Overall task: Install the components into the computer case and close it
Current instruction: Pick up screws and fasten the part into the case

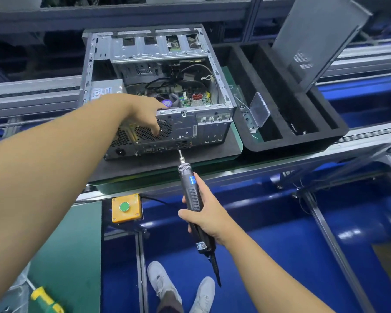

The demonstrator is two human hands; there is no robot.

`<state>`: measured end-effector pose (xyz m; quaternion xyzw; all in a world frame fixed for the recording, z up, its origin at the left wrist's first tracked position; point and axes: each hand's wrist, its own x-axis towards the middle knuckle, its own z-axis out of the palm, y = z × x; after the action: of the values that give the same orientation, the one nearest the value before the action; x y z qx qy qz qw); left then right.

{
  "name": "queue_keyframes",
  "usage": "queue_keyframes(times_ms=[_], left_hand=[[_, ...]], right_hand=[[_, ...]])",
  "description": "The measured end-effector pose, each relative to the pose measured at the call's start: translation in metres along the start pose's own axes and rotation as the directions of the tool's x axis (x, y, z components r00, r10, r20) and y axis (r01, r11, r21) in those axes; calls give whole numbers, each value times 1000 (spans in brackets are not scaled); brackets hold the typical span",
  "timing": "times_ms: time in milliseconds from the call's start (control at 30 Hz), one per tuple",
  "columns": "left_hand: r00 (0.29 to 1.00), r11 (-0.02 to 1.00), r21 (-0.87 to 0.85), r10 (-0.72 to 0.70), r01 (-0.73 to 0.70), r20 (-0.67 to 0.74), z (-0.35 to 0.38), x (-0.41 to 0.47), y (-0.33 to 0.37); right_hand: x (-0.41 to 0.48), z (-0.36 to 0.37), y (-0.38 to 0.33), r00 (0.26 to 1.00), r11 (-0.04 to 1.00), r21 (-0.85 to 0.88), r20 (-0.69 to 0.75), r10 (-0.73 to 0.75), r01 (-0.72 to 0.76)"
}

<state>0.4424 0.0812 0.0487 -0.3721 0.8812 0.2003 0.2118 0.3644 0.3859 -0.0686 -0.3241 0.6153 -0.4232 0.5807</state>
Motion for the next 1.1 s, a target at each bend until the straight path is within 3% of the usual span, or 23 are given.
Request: queue_keyframes(times_ms=[333,967,1100], left_hand=[[974,958,-239,-109,157,200,-5,-2,5],[991,981,-173,-66,87,120,-3,-4,4],[971,954,-267,-78,139,228,-10,-11,12]], right_hand=[[1,1,-1,1000,1000,25,-6,-10,10],[11,10,-15,999,999,-16,-2,-39,39],[9,7,-14,1000,1000,-16,2,-26,26]])
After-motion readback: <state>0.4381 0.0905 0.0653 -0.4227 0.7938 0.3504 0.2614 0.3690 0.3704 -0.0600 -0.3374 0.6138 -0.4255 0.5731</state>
